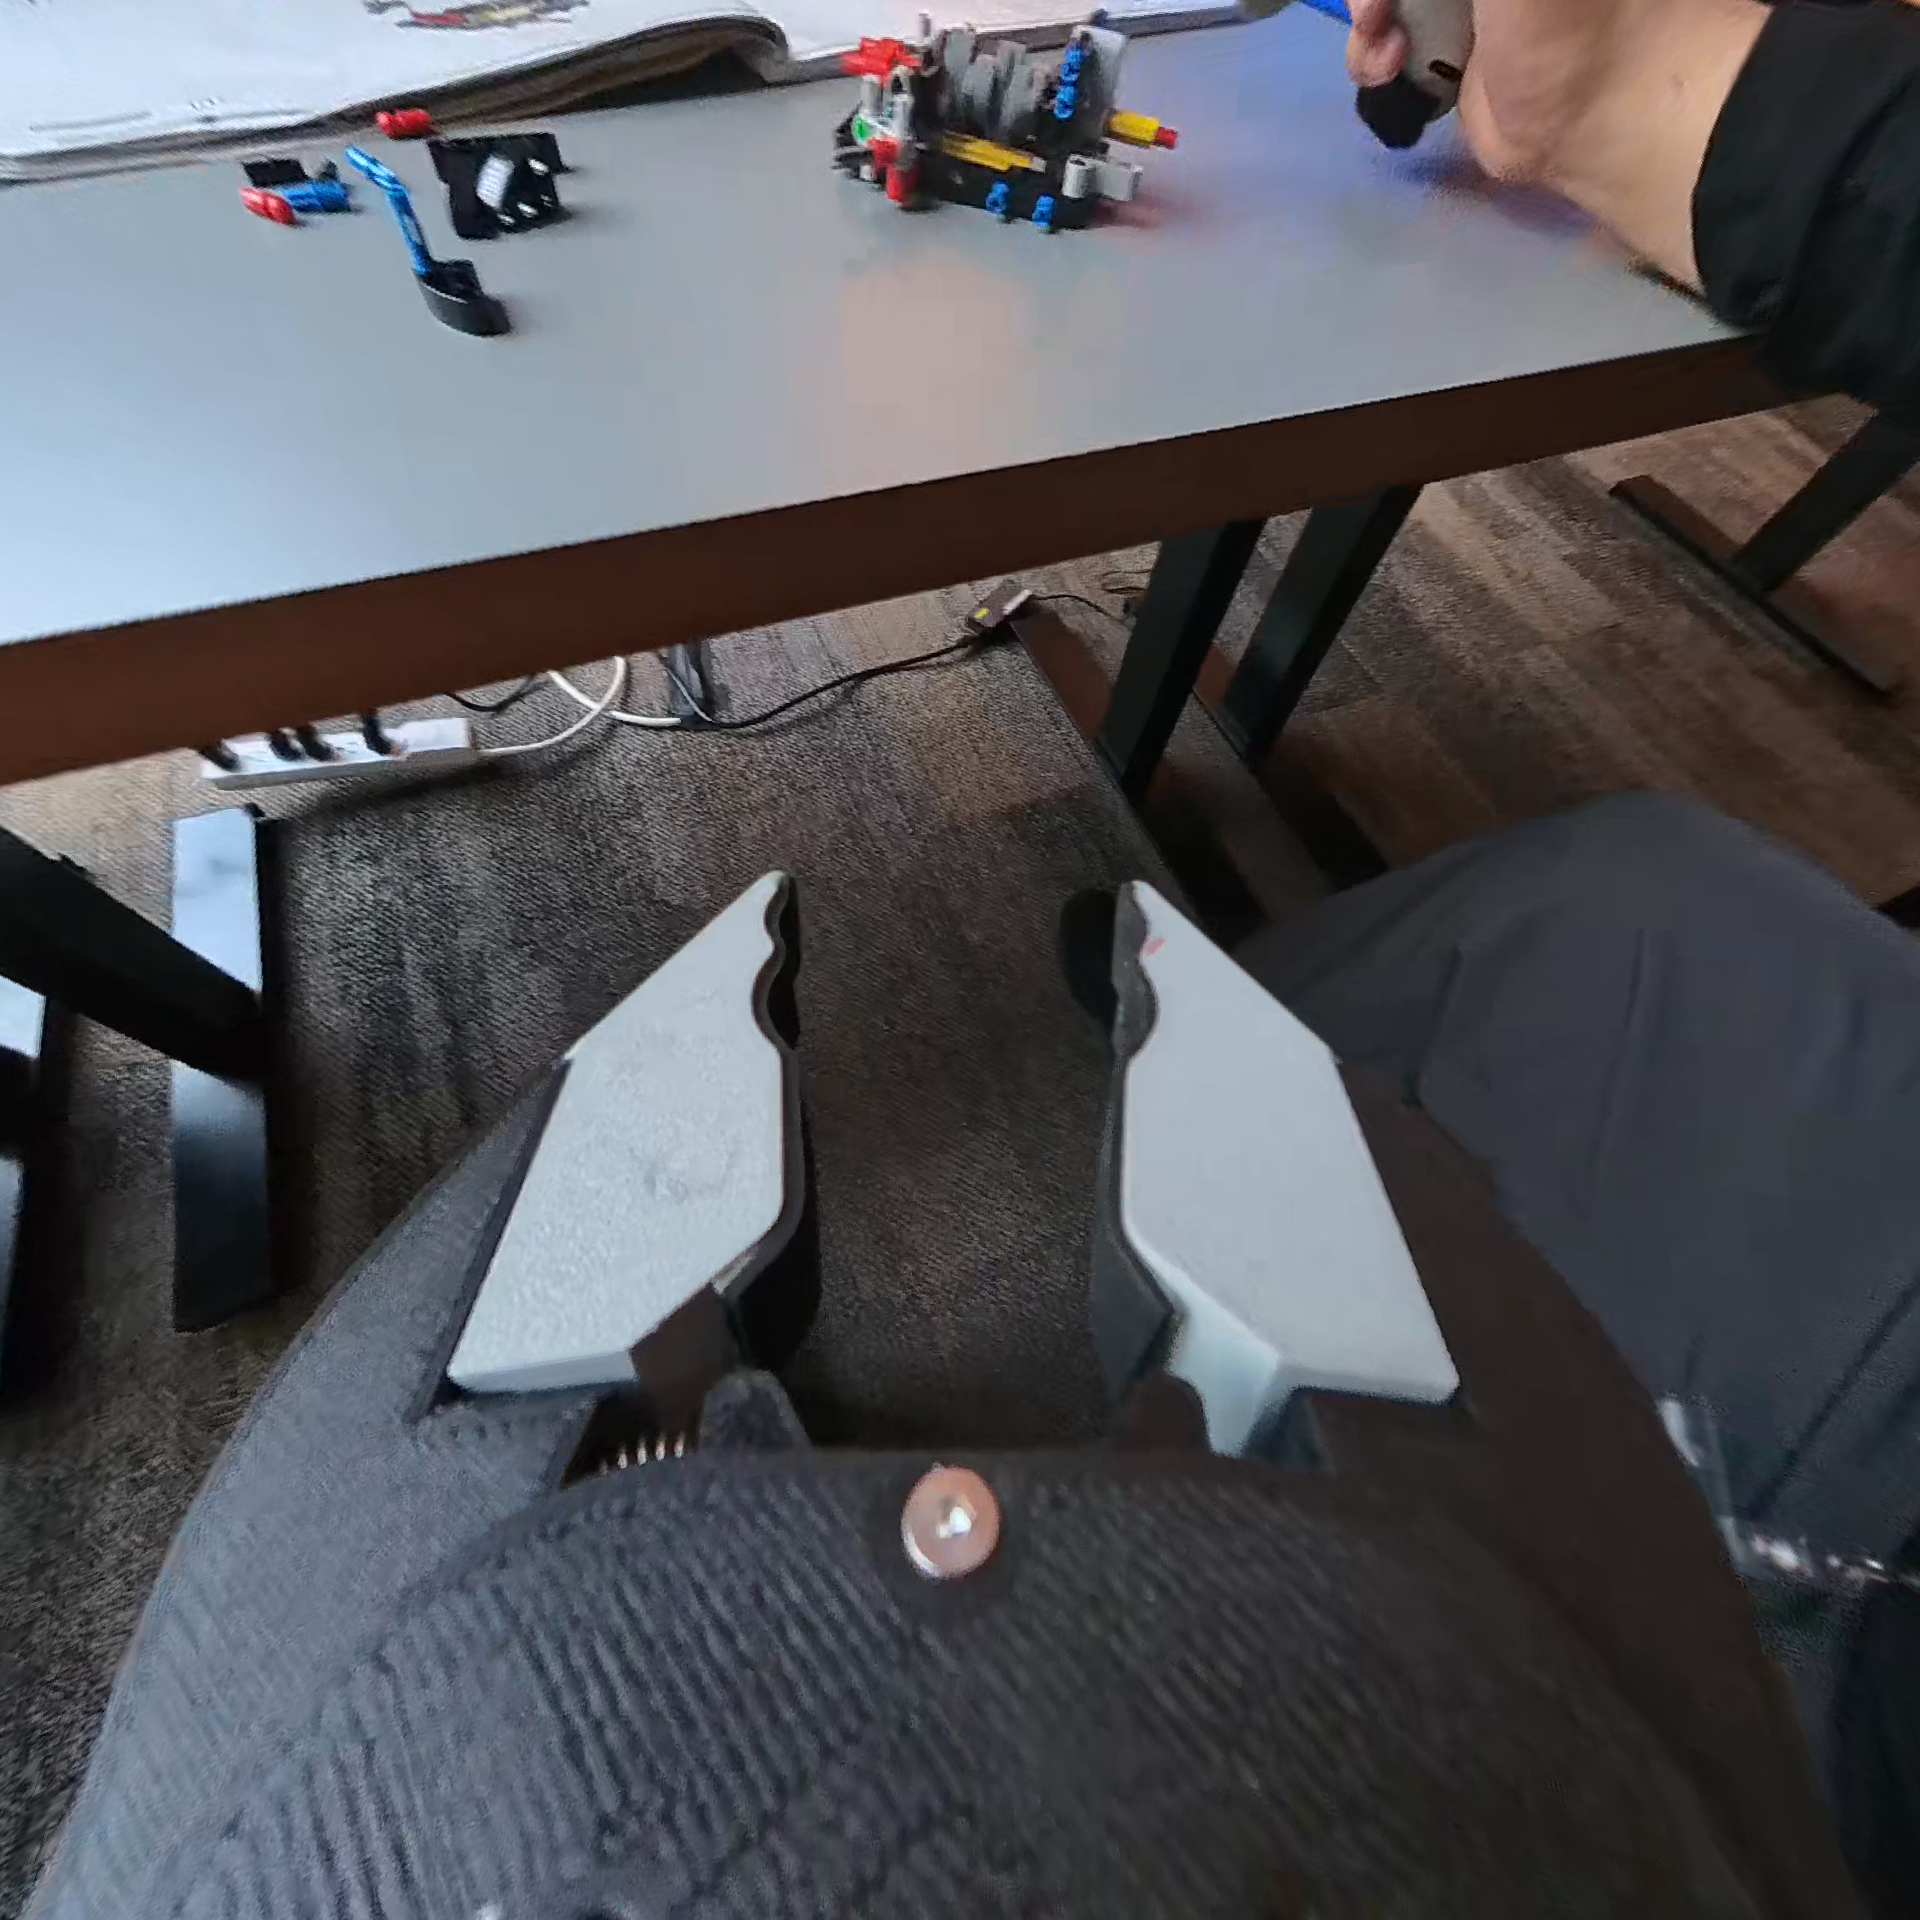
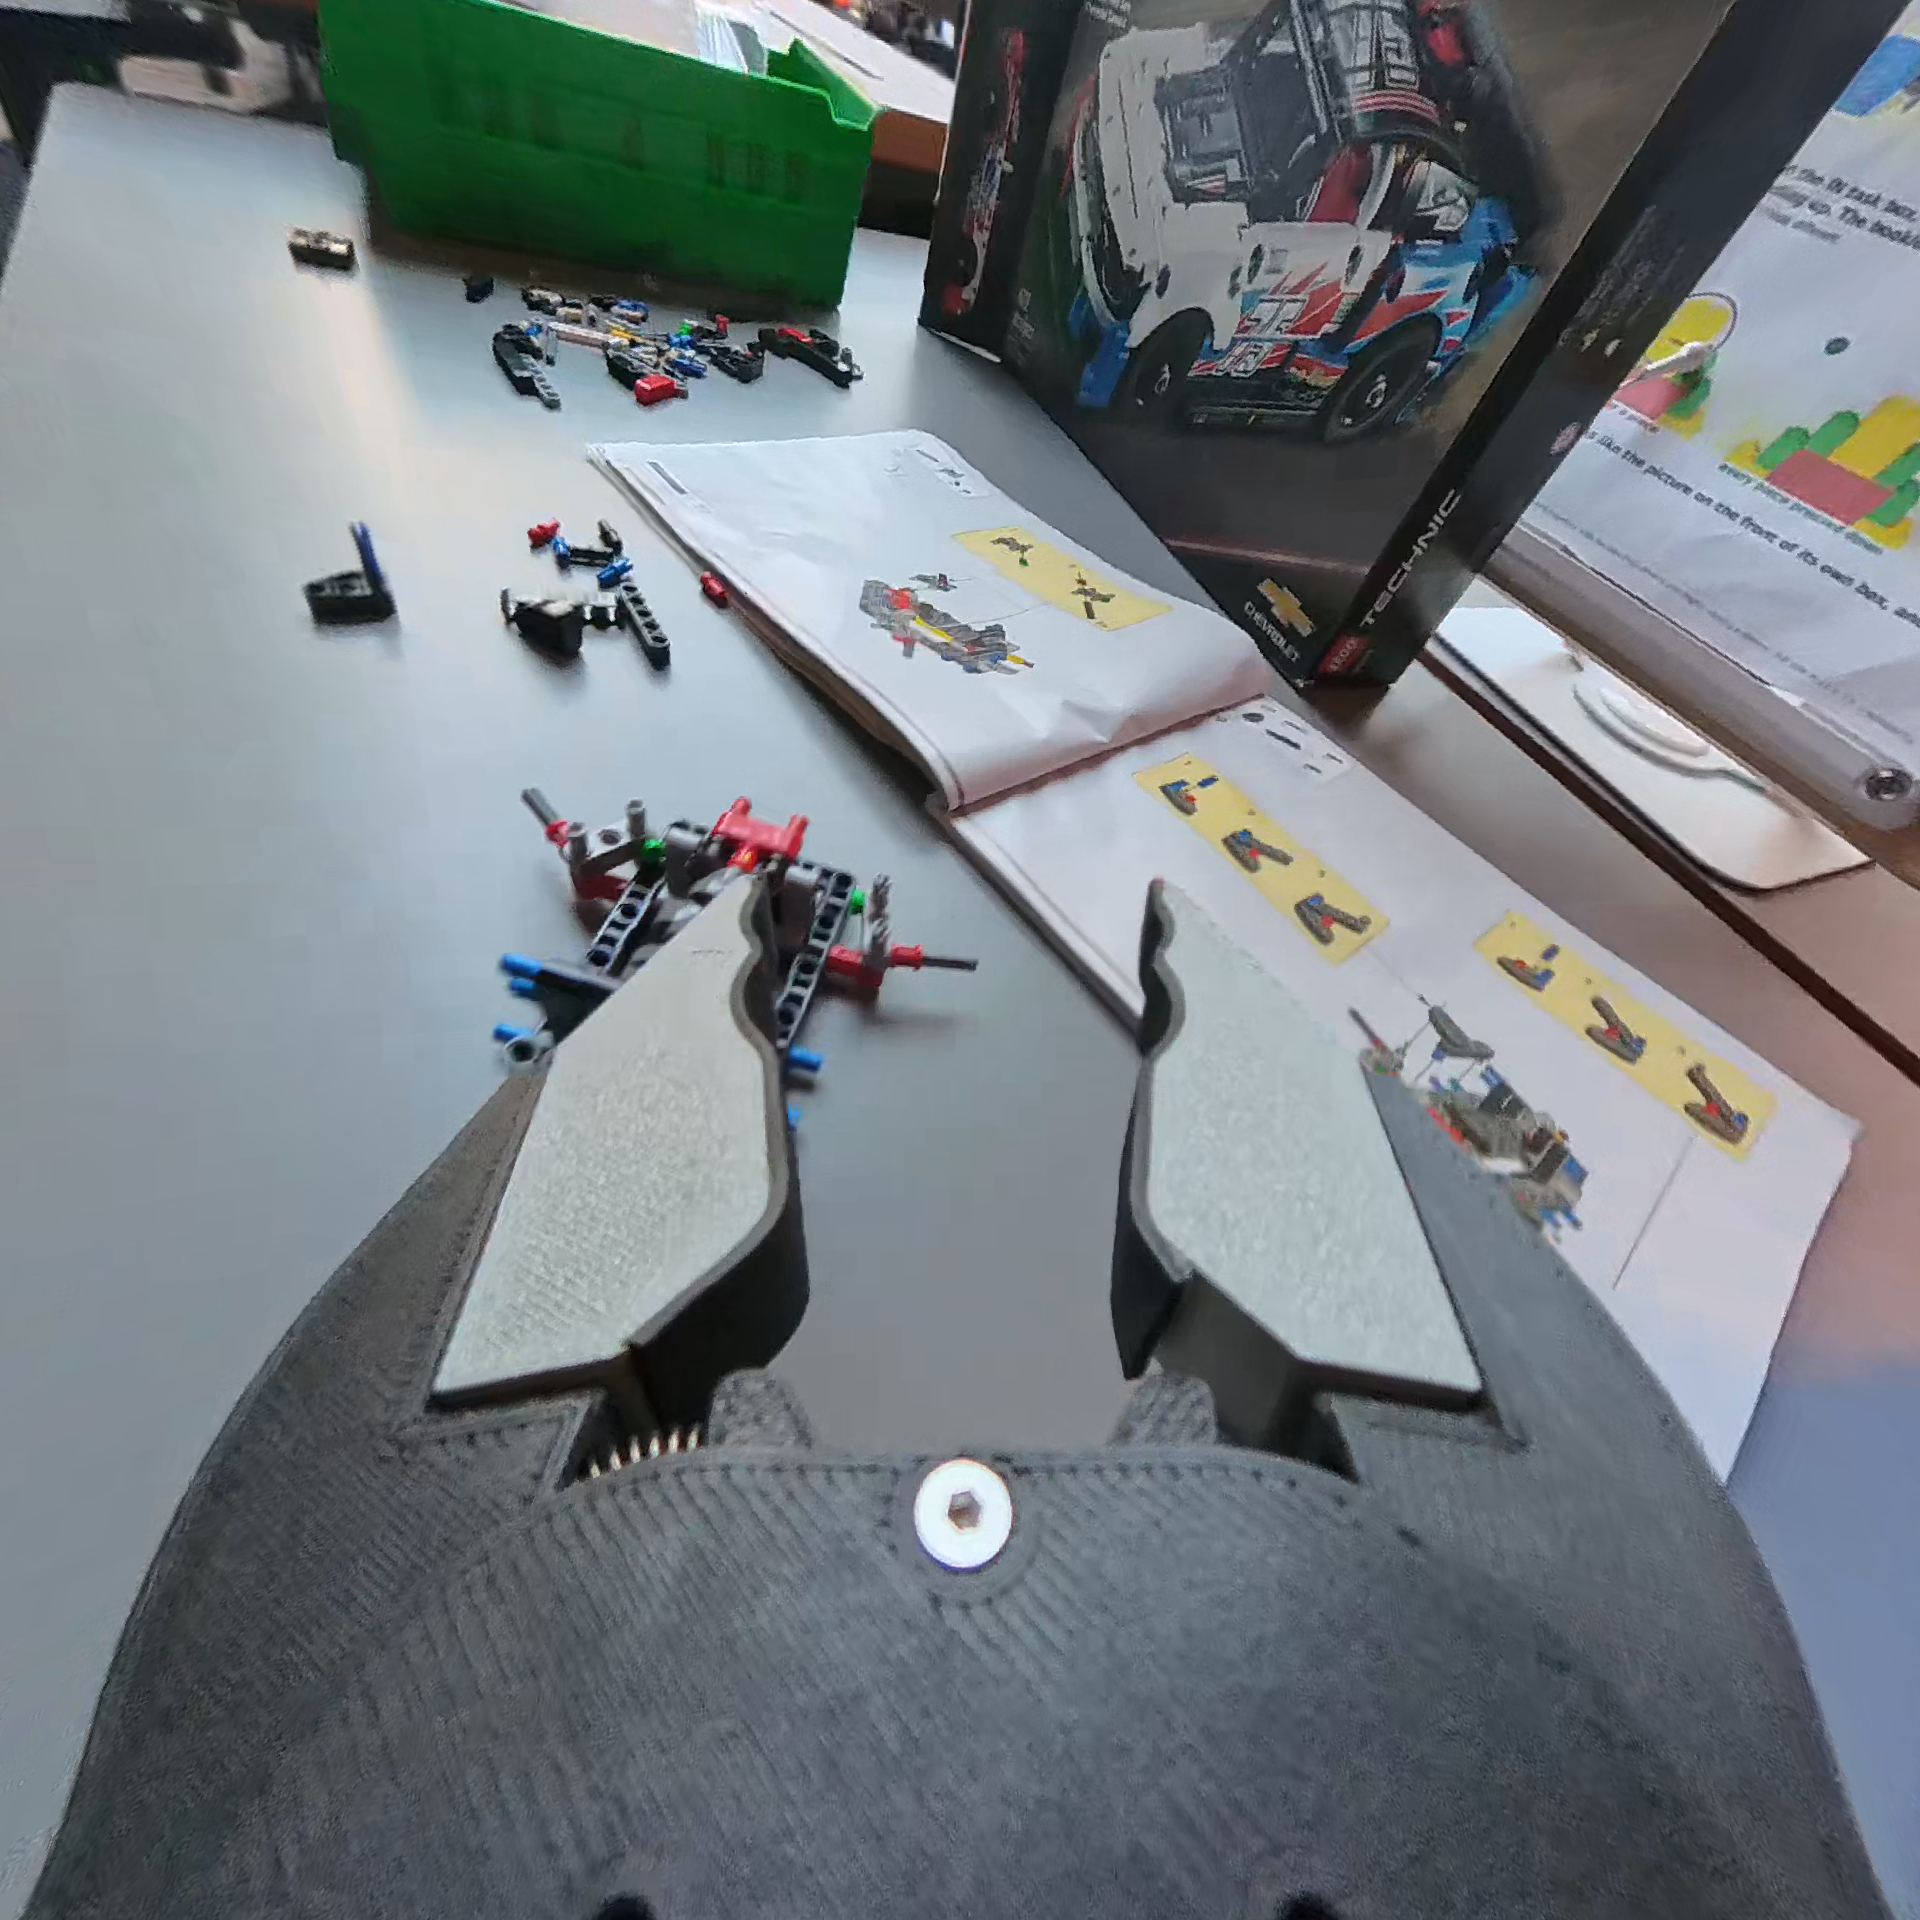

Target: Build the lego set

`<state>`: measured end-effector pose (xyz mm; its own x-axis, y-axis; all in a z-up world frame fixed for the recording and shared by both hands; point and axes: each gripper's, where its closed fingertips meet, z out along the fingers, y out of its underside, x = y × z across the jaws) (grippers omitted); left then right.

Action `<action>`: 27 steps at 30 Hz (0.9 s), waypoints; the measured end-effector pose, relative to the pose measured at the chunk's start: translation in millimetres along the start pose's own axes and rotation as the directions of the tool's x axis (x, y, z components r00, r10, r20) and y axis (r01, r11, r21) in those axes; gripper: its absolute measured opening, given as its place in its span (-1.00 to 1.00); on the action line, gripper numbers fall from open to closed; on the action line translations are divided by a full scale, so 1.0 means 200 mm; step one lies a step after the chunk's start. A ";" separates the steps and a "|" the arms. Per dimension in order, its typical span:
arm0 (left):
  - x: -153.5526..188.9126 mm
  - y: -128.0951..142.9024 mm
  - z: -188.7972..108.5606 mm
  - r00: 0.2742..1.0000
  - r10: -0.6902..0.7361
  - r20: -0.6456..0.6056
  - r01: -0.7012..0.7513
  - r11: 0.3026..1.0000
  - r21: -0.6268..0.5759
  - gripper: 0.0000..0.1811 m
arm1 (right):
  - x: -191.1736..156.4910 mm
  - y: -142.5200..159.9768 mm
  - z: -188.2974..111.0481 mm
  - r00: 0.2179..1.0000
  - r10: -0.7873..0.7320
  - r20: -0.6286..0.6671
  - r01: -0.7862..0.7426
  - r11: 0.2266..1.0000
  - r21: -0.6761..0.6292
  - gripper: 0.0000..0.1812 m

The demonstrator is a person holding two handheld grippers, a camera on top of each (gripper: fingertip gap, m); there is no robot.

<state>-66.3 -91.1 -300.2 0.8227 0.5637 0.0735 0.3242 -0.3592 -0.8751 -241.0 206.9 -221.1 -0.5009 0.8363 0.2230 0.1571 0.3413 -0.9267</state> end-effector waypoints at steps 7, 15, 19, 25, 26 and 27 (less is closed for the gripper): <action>-0.26 -0.17 0.05 0.995 0.013 0.099 -0.014 1.000 0.009 -0.33 | 0.00 -0.05 0.08 0.989 0.054 0.141 -0.067 0.994 0.091 -0.30; -0.50 -0.48 0.26 0.984 0.065 0.165 -0.062 0.998 -0.023 -0.36 | -0.05 -0.07 0.07 0.972 0.072 0.224 -0.104 0.986 0.134 -0.38; -0.55 -0.57 0.40 0.983 0.115 0.144 -0.097 0.987 -0.129 -0.37 | 0.00 -0.10 0.05 0.963 0.149 0.222 -0.188 0.968 0.167 -0.37; -0.67 -0.49 0.64 0.987 0.105 0.124 -0.062 0.948 -0.312 -0.38 | 0.01 -0.09 0.06 0.957 0.175 0.230 -0.213 0.965 0.151 -0.34; -0.68 -0.47 0.67 0.985 0.112 0.128 -0.062 0.938 -0.342 -0.37 | 0.00 -0.09 0.06 0.956 0.175 0.236 -0.213 0.966 0.147 -0.34; -0.68 -0.49 0.69 0.987 0.109 0.114 -0.065 0.941 -0.332 -0.41 | -0.01 -0.09 0.07 0.953 0.175 0.248 -0.214 0.966 0.142 -0.35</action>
<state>-273.9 -29.9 -290.8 0.7944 0.6024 -0.0773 0.4065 -0.6219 -0.6693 -254.0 193.4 -208.6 -0.6607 0.7503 -0.0241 0.1379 0.0897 -0.9864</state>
